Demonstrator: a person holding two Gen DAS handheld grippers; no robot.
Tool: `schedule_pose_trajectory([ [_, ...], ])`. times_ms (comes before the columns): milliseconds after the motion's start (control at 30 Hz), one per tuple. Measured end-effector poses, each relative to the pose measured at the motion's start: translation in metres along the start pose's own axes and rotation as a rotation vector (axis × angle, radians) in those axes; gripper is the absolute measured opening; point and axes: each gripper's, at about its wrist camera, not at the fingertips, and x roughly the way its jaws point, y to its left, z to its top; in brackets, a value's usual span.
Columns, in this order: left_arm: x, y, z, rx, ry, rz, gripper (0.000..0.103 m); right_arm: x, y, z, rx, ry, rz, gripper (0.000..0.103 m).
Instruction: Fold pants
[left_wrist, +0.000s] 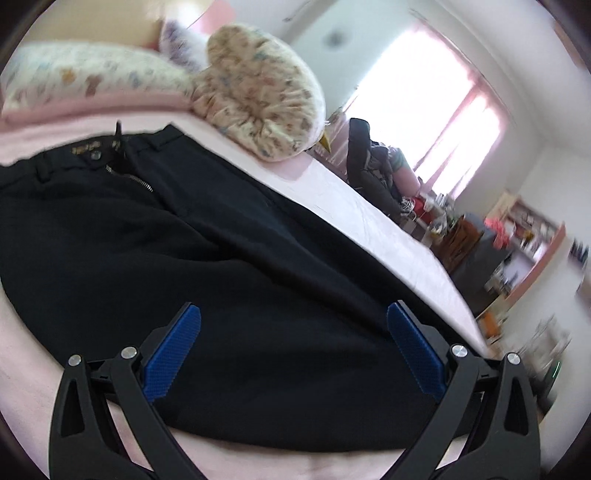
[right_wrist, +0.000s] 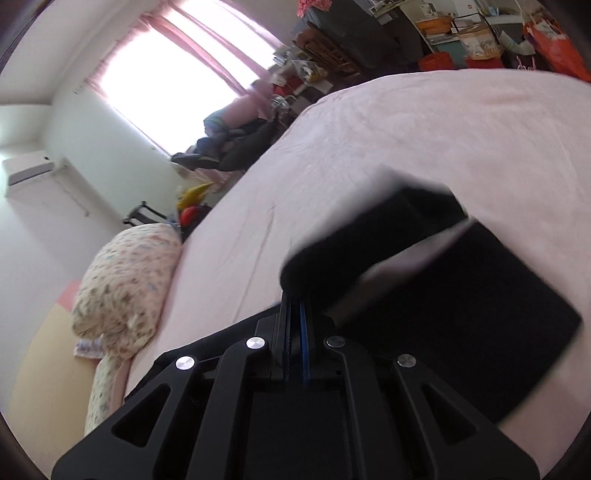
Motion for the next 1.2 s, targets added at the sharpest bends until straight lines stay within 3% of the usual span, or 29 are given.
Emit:
schedule_pose_trajectory([
  [100,0.012,0.0,0.032,-0.037,0.074,-0.028,0.101,-0.016,-0.016,-0.018,-0.004,-0.011,0.033,0.004],
  [233,0.053,0.003,0.088,-0.093,0.162,-0.001,0.101,-0.023,-0.026,-0.022,0.039,-0.007,0.083,0.004],
  [333,0.1,0.017,0.131,-0.2,0.243,0.015,0.101,-0.032,-0.022,-0.02,0.007,-0.038,0.104,0.004],
  [433,0.147,0.04,0.165,-0.356,0.237,0.049,0.101,-0.037,-0.028,-0.018,0.033,-0.036,0.146,0.004],
  [500,0.174,0.043,0.177,-0.352,0.269,0.079,0.1,-0.04,-0.032,-0.015,0.048,-0.034,0.172,0.004],
  [633,0.23,0.043,0.201,-0.288,0.281,0.227,0.098,-0.048,-0.032,-0.009,0.047,-0.074,0.184,0.004],
  [700,0.25,0.049,0.206,-0.307,0.305,0.25,0.081,-0.049,-0.029,-0.008,0.021,-0.084,0.175,0.004],
  [900,0.294,0.064,0.214,-0.332,0.344,0.385,0.072,-0.043,-0.029,-0.005,-0.014,-0.08,0.166,0.004],
  [967,0.298,0.069,0.214,-0.366,0.322,0.408,0.065,-0.044,-0.029,-0.006,-0.034,-0.084,0.157,0.004],
  [1033,0.293,0.072,0.214,-0.383,0.295,0.415,0.04,-0.045,-0.027,-0.006,-0.04,-0.085,0.157,0.004],
  [1067,0.288,0.074,0.214,-0.396,0.28,0.38,0.009,-0.044,-0.027,-0.006,-0.039,-0.084,0.158,0.004],
  [1100,0.284,0.076,0.213,-0.406,0.273,0.337,0.006,-0.044,-0.027,-0.006,-0.042,-0.085,0.155,0.004],
  [1200,0.261,0.073,0.214,-0.403,0.228,0.316,0.005,-0.045,-0.025,-0.005,-0.078,-0.101,0.134,0.004],
])
